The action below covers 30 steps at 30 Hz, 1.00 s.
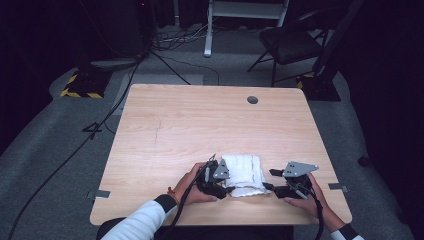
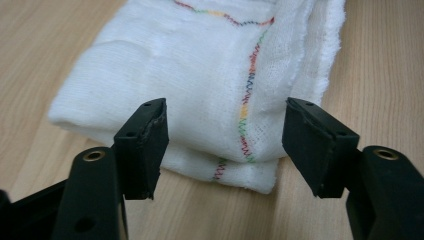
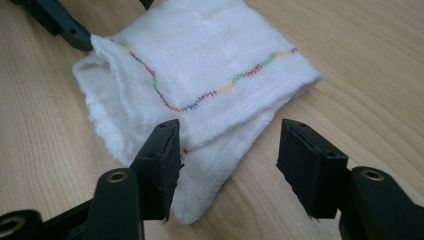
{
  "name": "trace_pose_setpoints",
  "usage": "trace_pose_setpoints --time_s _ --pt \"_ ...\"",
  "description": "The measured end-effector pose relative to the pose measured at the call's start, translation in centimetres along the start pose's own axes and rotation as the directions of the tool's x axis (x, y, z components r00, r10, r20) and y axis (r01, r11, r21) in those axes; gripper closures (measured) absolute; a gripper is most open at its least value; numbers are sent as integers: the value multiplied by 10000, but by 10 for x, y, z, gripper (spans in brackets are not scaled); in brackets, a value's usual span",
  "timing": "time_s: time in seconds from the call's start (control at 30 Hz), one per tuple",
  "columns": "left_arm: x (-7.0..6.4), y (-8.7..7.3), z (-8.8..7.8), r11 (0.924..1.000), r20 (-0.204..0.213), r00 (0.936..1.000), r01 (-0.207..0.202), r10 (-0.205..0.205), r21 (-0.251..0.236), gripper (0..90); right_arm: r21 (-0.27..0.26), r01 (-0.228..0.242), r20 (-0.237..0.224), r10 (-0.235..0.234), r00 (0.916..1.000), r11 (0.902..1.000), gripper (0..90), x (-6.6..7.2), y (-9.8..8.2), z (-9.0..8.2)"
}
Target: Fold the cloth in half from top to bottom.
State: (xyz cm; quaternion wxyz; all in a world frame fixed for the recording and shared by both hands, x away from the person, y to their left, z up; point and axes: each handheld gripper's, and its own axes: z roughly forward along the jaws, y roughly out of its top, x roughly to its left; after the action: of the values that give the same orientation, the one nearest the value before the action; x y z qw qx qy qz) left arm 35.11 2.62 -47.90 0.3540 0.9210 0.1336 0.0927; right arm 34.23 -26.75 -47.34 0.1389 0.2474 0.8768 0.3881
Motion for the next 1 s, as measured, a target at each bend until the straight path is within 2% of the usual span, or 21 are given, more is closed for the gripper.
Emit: trace_pose_setpoints --time_s 0.07,0.13,0.23,0.3,0.37,0.57,0.63,0.83,1.0 --pt "-2 -2 3 9997 -57 10000 -80 81 223 321 152 20 -79 -19 10000 9999 413 1 -1 2" --pt "-2 -4 4 9995 -90 10000 15 -13 311 307 266 9 -90 -7 10000 9996 404 2 -3 3" --pt "-1 -6 3 9982 -239 9997 -59 74 595 285 502 241 -48 -239 9997 9984 386 5 -3 5" --pt "1 -9 1 9983 -313 9995 10 8 588 277 675 378 -87 -373 9993 9970 370 6 -5 6" --pt "4 -11 -4 9985 -343 9992 216 -198 513 271 761 395 -39 -393 9992 9963 359 7 -5 6" --pt "14 -13 -24 9987 -623 9968 505 -502 25 243 369 198 246 -207 9995 9991 350 1 0 -6" --pt "17 -16 -31 9982 -698 9958 597 -595 6 234 326 189 427 -203 9989 9993 345 -2 0 -10" --pt "23 -32 -48 9974 -1168 9908 713 -691 145 231 388 210 966 -247 9950 9990 316 -9 -2 -22" --pt "25 -44 -61 9972 -1526 9867 628 -558 413 230 486 213 1242 -272 9919 9986 314 -11 -5 -27"
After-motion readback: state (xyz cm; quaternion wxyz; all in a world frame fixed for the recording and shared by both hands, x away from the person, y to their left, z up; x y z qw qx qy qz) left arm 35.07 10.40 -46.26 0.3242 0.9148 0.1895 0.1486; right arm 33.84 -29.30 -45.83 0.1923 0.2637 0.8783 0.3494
